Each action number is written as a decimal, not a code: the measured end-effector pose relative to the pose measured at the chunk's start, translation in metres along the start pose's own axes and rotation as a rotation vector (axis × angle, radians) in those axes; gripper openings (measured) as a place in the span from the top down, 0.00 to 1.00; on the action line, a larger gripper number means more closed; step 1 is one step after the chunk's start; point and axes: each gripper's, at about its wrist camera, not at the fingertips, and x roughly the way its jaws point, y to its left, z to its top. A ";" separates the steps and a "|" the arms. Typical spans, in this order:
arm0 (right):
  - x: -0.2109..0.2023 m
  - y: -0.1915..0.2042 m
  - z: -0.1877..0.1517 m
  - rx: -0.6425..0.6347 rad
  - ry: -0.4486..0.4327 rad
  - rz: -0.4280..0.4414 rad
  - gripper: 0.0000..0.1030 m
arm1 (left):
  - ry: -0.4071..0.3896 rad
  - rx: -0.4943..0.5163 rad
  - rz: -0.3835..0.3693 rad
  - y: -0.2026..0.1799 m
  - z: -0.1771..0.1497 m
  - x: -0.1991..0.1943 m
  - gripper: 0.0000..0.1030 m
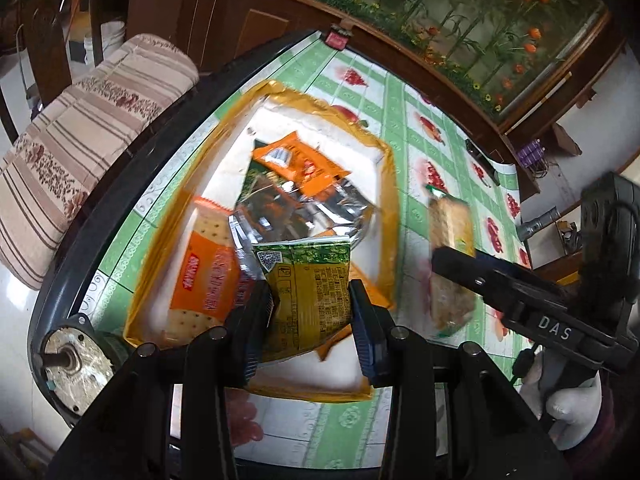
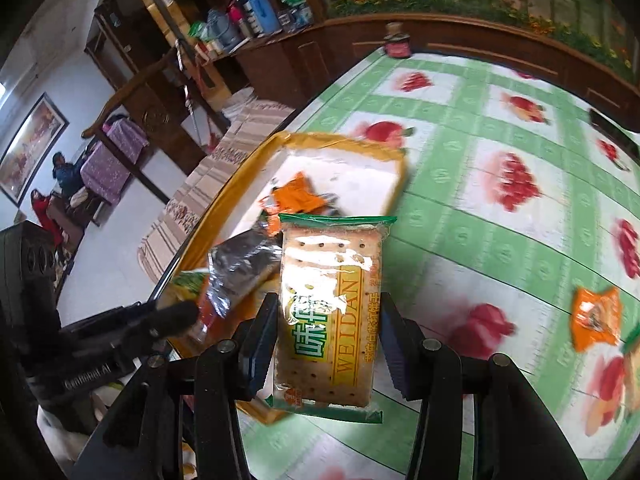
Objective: Organize snacks
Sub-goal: 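Carry both packs over the white tray and open both grippers to drop them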
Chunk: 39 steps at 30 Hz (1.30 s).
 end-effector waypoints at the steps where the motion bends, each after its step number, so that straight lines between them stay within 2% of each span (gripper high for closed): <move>1: 0.006 0.006 0.002 -0.006 0.009 0.005 0.53 | 0.010 0.001 0.001 0.003 0.000 0.003 0.64; 5: 0.043 0.031 0.016 -0.047 0.063 0.008 0.53 | 0.051 0.021 0.004 0.014 0.006 0.015 0.64; 10: 0.080 0.046 0.033 -0.065 0.105 -0.046 0.52 | 0.086 0.010 0.011 0.031 0.018 0.029 0.64; 16: 0.107 0.055 0.046 -0.049 0.144 -0.070 0.50 | 0.102 -0.004 -0.008 0.045 0.032 0.029 0.55; 25: 0.087 0.071 0.058 -0.087 0.059 -0.153 0.49 | 0.084 -0.001 -0.048 0.043 0.043 0.014 0.53; 29: 0.076 0.065 0.057 -0.108 0.038 -0.190 0.48 | 0.072 0.008 -0.039 0.033 0.040 0.008 0.53; 34: 0.052 0.034 0.046 -0.090 0.009 -0.186 0.47 | 0.055 0.008 -0.001 0.017 0.024 -0.010 0.53; 39: 0.028 -0.006 0.027 -0.092 -0.004 -0.216 0.47 | 0.045 0.020 0.092 -0.003 -0.001 -0.045 0.53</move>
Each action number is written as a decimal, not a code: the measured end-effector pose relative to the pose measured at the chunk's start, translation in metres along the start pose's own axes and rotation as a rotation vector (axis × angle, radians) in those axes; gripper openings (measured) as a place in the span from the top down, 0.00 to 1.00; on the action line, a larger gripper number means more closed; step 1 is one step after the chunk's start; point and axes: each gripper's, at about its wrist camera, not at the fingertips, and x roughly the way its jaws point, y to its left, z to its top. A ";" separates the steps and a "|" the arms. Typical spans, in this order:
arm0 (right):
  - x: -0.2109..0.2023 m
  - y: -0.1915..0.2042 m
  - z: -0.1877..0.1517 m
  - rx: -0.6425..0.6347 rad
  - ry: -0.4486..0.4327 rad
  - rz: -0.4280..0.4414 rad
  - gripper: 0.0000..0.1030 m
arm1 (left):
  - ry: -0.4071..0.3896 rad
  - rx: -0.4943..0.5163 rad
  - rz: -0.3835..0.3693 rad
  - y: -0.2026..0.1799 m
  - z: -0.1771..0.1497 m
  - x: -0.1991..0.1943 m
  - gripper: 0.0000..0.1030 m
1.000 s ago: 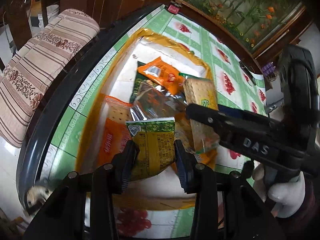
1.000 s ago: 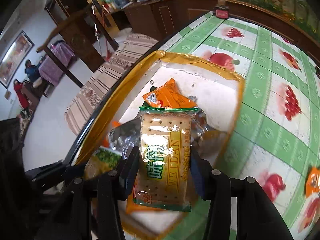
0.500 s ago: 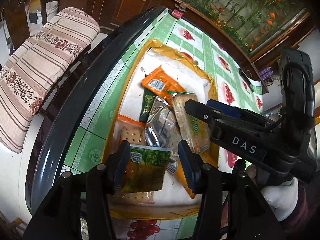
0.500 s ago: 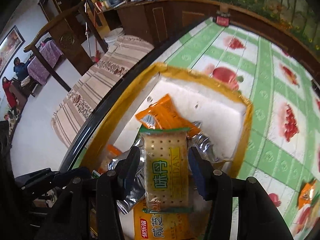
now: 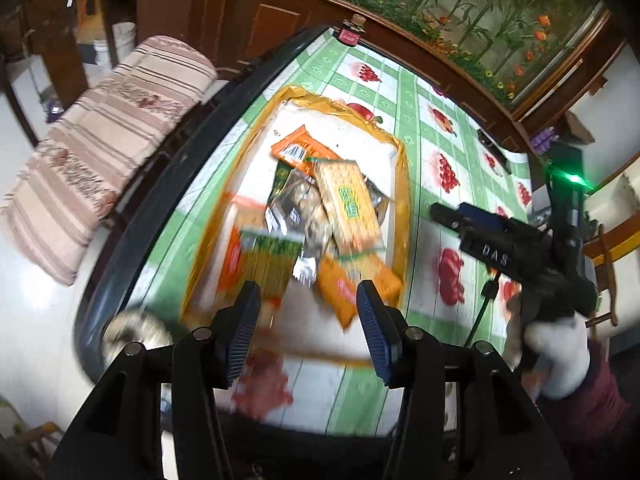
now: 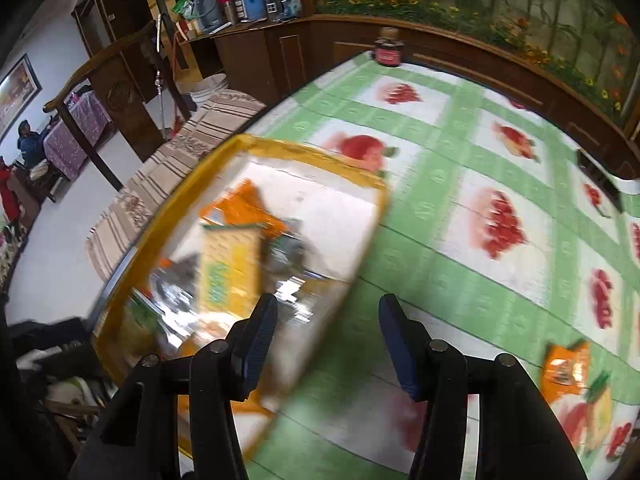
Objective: Organize snacks
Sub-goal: 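Carry both packs over the white tray and open both grippers to drop them, then move the right gripper to a second WEIDAN cracker pack and grasp it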
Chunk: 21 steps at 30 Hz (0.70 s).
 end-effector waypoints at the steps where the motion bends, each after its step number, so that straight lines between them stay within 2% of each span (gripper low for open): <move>1: -0.002 -0.007 -0.004 -0.010 -0.002 -0.012 0.47 | 0.003 -0.002 0.019 -0.003 -0.007 -0.008 0.50; 4: -0.005 -0.028 -0.019 -0.069 0.024 -0.071 0.47 | -0.011 0.007 0.061 -0.014 -0.023 -0.028 0.40; 5: -0.007 -0.033 -0.023 -0.073 0.027 -0.080 0.47 | -0.026 0.011 0.066 -0.017 -0.026 -0.031 0.33; 6: -0.011 -0.043 -0.026 -0.054 0.025 -0.077 0.47 | -0.039 0.011 0.069 -0.019 -0.029 -0.032 0.31; 10: -0.021 -0.076 -0.038 0.103 -0.011 -0.007 0.47 | -0.061 -0.016 -0.012 -0.033 -0.029 -0.026 0.31; 13: -0.025 -0.104 -0.060 0.270 -0.020 0.072 0.47 | -0.069 -0.009 -0.062 -0.047 -0.035 -0.023 0.31; 16: -0.030 -0.125 -0.080 0.354 -0.041 0.083 0.47 | -0.046 0.013 -0.084 -0.061 -0.040 -0.019 0.31; 21: -0.045 -0.171 -0.118 0.526 -0.078 0.045 0.46 | 0.010 0.033 -0.089 -0.080 -0.051 -0.005 0.31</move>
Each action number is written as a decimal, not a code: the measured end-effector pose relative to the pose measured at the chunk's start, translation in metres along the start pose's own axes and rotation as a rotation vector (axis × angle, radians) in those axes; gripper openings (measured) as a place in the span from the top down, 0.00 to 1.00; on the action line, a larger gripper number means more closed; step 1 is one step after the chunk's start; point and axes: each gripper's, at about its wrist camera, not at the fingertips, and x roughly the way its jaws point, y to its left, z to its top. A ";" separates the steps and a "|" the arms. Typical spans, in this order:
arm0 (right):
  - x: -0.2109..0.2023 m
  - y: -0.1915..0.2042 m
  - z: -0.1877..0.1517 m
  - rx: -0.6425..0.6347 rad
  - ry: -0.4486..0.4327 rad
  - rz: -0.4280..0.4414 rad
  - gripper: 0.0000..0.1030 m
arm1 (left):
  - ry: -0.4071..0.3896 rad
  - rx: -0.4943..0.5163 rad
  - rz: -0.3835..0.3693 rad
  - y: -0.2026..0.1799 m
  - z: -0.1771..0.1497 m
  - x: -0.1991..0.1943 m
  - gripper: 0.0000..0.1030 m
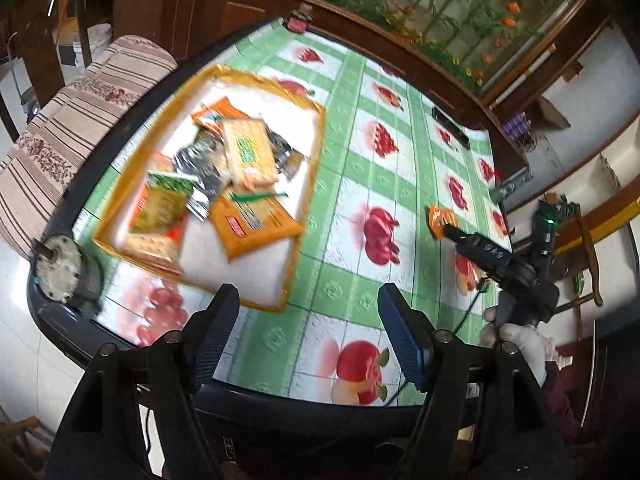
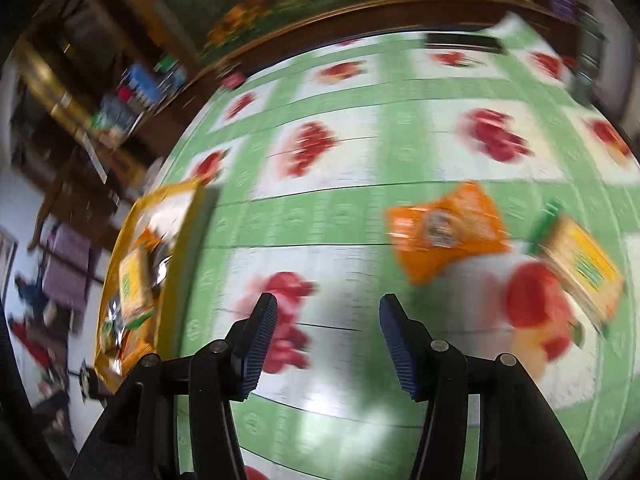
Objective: Organize snacks
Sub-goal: 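Move the right gripper to a second WEIDAN cracker pack and grasp it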
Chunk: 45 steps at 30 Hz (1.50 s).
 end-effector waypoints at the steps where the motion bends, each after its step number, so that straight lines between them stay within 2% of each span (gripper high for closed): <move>1: -0.006 -0.012 -0.001 0.025 -0.017 -0.019 0.46 | 0.006 0.005 -0.002 -0.003 -0.002 0.002 0.31; 8: -0.026 -0.085 -0.002 0.191 -0.066 -0.104 0.44 | 0.040 0.008 -0.028 -0.015 -0.011 0.014 0.31; 13: -0.039 -0.131 0.002 0.348 -0.095 -0.107 0.44 | 0.061 0.012 -0.059 -0.018 -0.015 0.025 0.31; 20: -0.036 -0.172 0.009 0.483 -0.106 -0.122 0.42 | 0.106 0.047 -0.083 -0.029 -0.014 0.038 0.31; 29: -0.026 -0.181 0.038 0.462 -0.160 -0.197 0.40 | 0.142 0.063 -0.090 -0.029 -0.014 0.049 0.31; 33: -0.017 -0.193 0.053 0.449 -0.157 -0.236 0.40 | 0.156 0.059 -0.096 -0.026 -0.013 0.054 0.31; 35: -0.008 -0.196 0.057 0.443 -0.120 -0.242 0.40 | 0.160 0.063 -0.100 -0.026 -0.012 0.055 0.31; 41: 0.001 -0.175 0.038 0.407 0.034 -0.134 0.40 | 0.171 0.087 -0.124 -0.033 -0.004 0.063 0.31; 45: 0.002 -0.159 0.036 0.331 0.034 -0.170 0.37 | 0.172 0.135 -0.131 -0.045 0.006 0.069 0.31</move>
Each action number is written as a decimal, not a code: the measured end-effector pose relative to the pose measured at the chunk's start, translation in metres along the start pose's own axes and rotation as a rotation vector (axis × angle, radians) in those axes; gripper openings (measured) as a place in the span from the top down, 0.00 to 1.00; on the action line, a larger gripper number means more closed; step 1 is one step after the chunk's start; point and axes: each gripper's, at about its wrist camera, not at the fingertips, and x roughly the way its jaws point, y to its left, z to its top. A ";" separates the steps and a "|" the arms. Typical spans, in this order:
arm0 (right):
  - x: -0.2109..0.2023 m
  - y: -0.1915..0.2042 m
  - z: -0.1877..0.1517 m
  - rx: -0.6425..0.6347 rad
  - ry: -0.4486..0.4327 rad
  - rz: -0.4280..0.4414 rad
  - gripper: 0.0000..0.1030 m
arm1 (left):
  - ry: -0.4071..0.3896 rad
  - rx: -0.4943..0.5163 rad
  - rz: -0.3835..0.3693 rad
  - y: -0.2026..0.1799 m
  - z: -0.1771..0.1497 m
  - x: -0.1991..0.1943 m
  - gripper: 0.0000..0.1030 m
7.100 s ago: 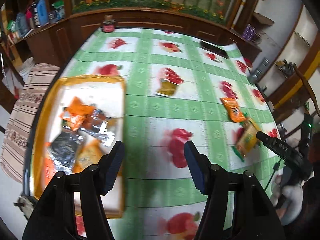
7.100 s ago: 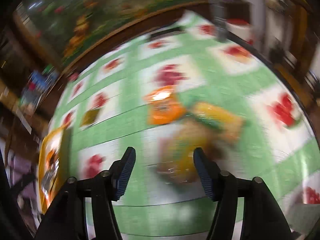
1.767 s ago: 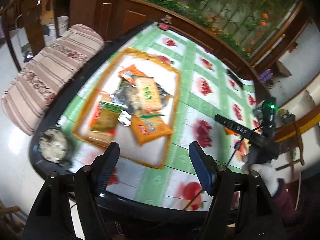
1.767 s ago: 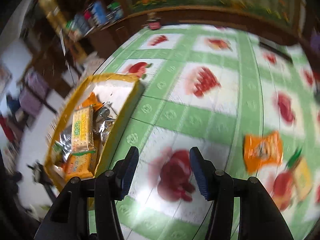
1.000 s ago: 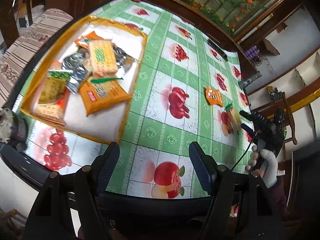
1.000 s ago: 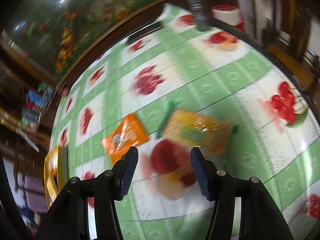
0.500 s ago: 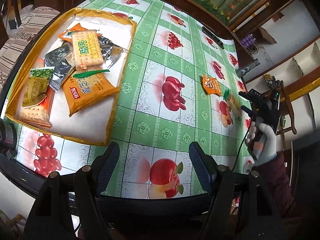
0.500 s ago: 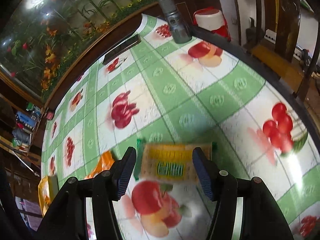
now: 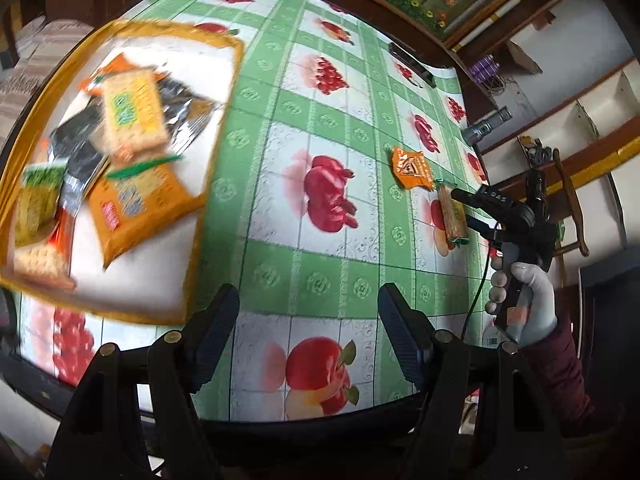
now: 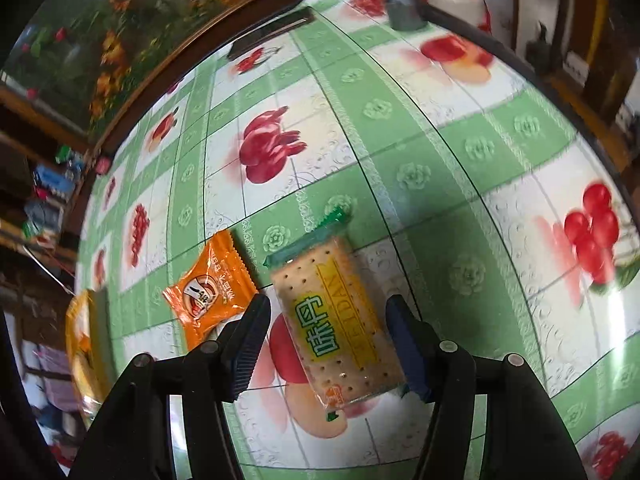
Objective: Organize snacks
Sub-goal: 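Move the right gripper to a second WEIDAN cracker pack and grasp it, then grasp the orange round-logo snack bag with the left gripper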
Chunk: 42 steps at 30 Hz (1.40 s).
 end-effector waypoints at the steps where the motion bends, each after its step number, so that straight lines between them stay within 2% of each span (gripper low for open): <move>1: 0.001 0.003 0.001 -0.018 -0.003 -0.011 0.37 | -0.003 0.018 0.002 -0.004 0.004 0.000 0.31; 9: 0.010 0.025 -0.009 -0.162 -0.014 -0.122 0.37 | -0.002 0.171 -0.009 -0.049 0.041 0.021 0.31; 10: 0.011 0.026 -0.010 -0.177 -0.016 -0.133 0.39 | 0.002 0.193 -0.012 -0.054 0.045 0.025 0.31; 11: 0.011 0.027 -0.012 -0.196 -0.022 -0.148 0.48 | 0.008 0.216 -0.017 -0.061 0.050 0.032 0.31; 12: 0.011 0.029 -0.014 -0.213 -0.027 -0.157 0.51 | 0.018 0.244 -0.025 -0.070 0.056 0.040 0.31; 16: 0.008 0.029 -0.018 -0.244 -0.018 -0.125 0.53 | 0.054 0.341 -0.056 -0.102 0.075 0.072 0.31; 24: -0.008 0.012 -0.041 -0.193 0.046 -0.025 0.53 | 0.104 0.584 -0.021 -0.162 0.108 0.146 0.31; 29: -0.016 0.001 -0.052 -0.171 0.070 -0.011 0.53 | 0.133 0.667 0.054 -0.178 0.112 0.185 0.31; 34: -0.018 -0.003 -0.054 -0.168 0.076 -0.027 0.53 | 0.159 0.688 0.123 -0.186 0.111 0.210 0.30; 39: -0.019 -0.003 -0.056 -0.169 0.072 -0.030 0.53 | 0.152 0.718 0.161 -0.197 0.103 0.214 0.28; 40: -0.019 -0.002 -0.056 -0.171 0.071 -0.032 0.53 | 0.149 0.721 0.162 -0.198 0.101 0.213 0.41; 41: -0.019 -0.002 -0.057 -0.175 0.070 -0.035 0.53 | 0.145 0.727 0.158 -0.199 0.100 0.211 0.63; 42: -0.019 -0.001 -0.057 -0.181 0.069 -0.039 0.53 | 0.153 0.715 0.137 -0.199 0.101 0.208 0.72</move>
